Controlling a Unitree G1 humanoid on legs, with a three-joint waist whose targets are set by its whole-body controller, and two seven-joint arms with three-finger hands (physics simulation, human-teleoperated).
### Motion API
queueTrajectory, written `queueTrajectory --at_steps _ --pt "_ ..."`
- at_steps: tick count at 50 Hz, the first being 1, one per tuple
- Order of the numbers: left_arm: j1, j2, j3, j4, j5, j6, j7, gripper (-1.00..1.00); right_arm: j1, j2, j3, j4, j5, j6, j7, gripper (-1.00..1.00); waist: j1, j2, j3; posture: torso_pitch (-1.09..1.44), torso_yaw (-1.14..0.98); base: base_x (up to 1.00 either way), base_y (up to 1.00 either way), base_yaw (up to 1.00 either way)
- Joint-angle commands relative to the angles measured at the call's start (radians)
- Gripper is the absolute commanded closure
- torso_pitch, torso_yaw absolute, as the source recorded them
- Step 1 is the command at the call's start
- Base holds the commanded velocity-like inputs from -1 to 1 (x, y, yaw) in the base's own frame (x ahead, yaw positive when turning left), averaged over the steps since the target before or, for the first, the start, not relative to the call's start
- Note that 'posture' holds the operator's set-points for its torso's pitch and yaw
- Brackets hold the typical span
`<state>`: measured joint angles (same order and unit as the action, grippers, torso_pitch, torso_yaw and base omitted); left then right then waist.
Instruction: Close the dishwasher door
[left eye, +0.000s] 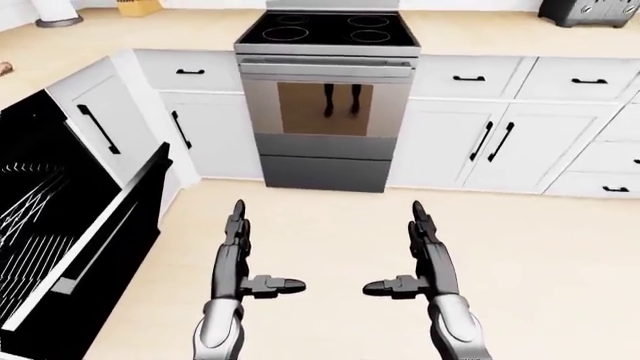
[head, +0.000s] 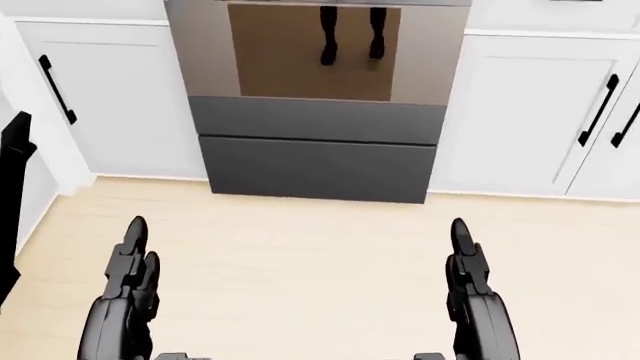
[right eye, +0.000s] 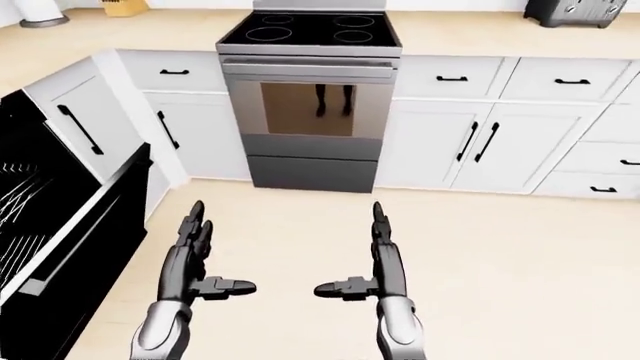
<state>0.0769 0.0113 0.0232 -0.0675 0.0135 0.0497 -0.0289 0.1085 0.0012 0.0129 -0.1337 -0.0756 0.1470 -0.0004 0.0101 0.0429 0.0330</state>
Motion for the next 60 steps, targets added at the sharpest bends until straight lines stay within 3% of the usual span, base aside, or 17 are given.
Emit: queueTrajectory --at_steps 1,6,8,9,11,18,20,22,23,30,33,37,42,44,45,57,60 --pt "-0.020 -0.005 -0.015 -0.050 -0.002 -0.038 -0.006 -1.00 -0.018 -0.005 -0.011 -0.053 -0.002 -0.035 -0.009 -1.00 -0.003 -0.002 -0.014 0.00 0.00 0.00 0.00 -0.28" --pt "-0.020 -0.004 -0.014 -0.048 -0.002 -0.040 -0.006 -1.00 -0.018 -0.005 -0.011 -0.052 -0.001 -0.034 -0.008 -1.00 -0.001 -0.068 -0.013 0.00 0.00 0.00 0.00 -0.28" --pt "-0.019 -0.004 -0.015 -0.052 -0.002 -0.038 -0.006 -1.00 -0.015 -0.005 -0.010 -0.059 -0.001 -0.031 -0.008 -1.00 -0.008 -0.131 -0.031 0.00 0.00 0.00 0.00 -0.28" --pt "-0.019 -0.004 -0.015 -0.051 -0.002 -0.038 -0.006 -1.00 -0.014 -0.006 -0.011 -0.058 -0.001 -0.033 -0.008 -1.00 -0.020 -0.095 -0.021 0.00 0.00 0.00 0.00 -0.28" --pt "-0.019 -0.004 -0.014 -0.051 -0.002 -0.038 -0.006 -1.00 -0.014 -0.006 -0.012 -0.062 -0.001 -0.031 -0.009 -1.00 -0.020 -0.097 -0.018 0.00 0.00 0.00 0.00 -0.28" --pt "-0.017 -0.004 -0.016 -0.052 -0.001 -0.038 -0.007 -1.00 -0.021 -0.005 -0.014 -0.062 -0.011 -0.024 -0.021 -1.00 -0.012 -0.037 0.007 0.00 0.00 0.00 0.00 -0.24" --pt "-0.017 -0.005 -0.017 -0.056 -0.001 -0.035 -0.007 -1.00 -0.018 -0.006 -0.015 -0.074 -0.010 -0.018 -0.021 -1.00 -0.029 -0.023 0.002 0.00 0.00 0.00 0.00 0.00" --pt "-0.017 -0.005 -0.018 -0.053 0.001 -0.038 -0.007 -1.00 -0.020 -0.006 -0.011 -0.064 -0.014 -0.021 -0.020 -1.00 -0.037 0.020 -0.020 0.00 0.00 0.00 0.00 0.00" --pt "-0.016 -0.006 -0.019 -0.056 0.001 -0.036 -0.007 -1.00 -0.020 -0.006 -0.009 -0.064 -0.016 -0.017 -0.019 -1.00 -0.036 -0.009 -0.012 0.00 0.00 0.00 0.00 0.00" --pt "-0.015 -0.006 -0.022 -0.051 0.003 -0.039 -0.007 -1.00 -0.023 -0.005 -0.006 -0.067 -0.017 -0.005 -0.013 -1.00 -0.015 -0.040 -0.046 0.00 0.00 0.00 0.03 0.00" --pt "-0.014 -0.006 -0.023 -0.056 0.003 -0.037 -0.007 -1.00 -0.021 -0.005 -0.006 -0.070 -0.014 -0.003 -0.012 -1.00 -0.019 -0.058 -0.016 0.00 0.00 0.00 0.40 0.00" --pt "-0.014 -0.005 -0.021 -0.059 0.002 -0.035 -0.007 -1.00 -0.016 -0.005 -0.008 -0.075 -0.010 -0.004 -0.010 -1.00 -0.024 -0.082 -0.031 0.00 0.00 0.00 0.49 0.00" --pt "-0.014 -0.006 -0.021 -0.057 0.003 -0.036 -0.006 -1.00 -0.018 -0.005 -0.009 -0.071 -0.006 -0.003 -0.008 -1.00 -0.030 -0.016 -0.011 0.00 0.00 0.00 0.46 0.00" --pt "-0.014 -0.006 -0.021 -0.065 0.002 -0.029 -0.007 -1.00 -0.016 -0.005 -0.008 -0.074 -0.007 -0.002 -0.008 -1.00 -0.022 0.076 -0.034 0.00 0.00 0.00 0.43 0.00" --pt "-0.015 -0.005 -0.020 -0.063 0.002 -0.030 -0.006 -1.00 -0.016 -0.006 -0.009 -0.072 -0.006 -0.004 -0.008 -1.00 -0.014 0.025 -0.024 0.00 0.00 0.00 0.42 0.00" --pt "-0.015 -0.005 -0.020 -0.066 0.002 -0.029 -0.007 -1.00 -0.009 -0.006 -0.008 -0.080 -0.008 -0.005 -0.007 -1.00 -0.013 -0.068 -0.008 0.00 0.00 0.00 0.35 0.00" --pt "-0.016 -0.005 -0.019 -0.066 0.002 -0.028 -0.007 -1.00 -0.009 -0.006 -0.007 -0.083 -0.011 -0.002 -0.007 -1.00 -0.016 -0.121 -0.017 0.00 0.00 0.00 0.30 0.00"
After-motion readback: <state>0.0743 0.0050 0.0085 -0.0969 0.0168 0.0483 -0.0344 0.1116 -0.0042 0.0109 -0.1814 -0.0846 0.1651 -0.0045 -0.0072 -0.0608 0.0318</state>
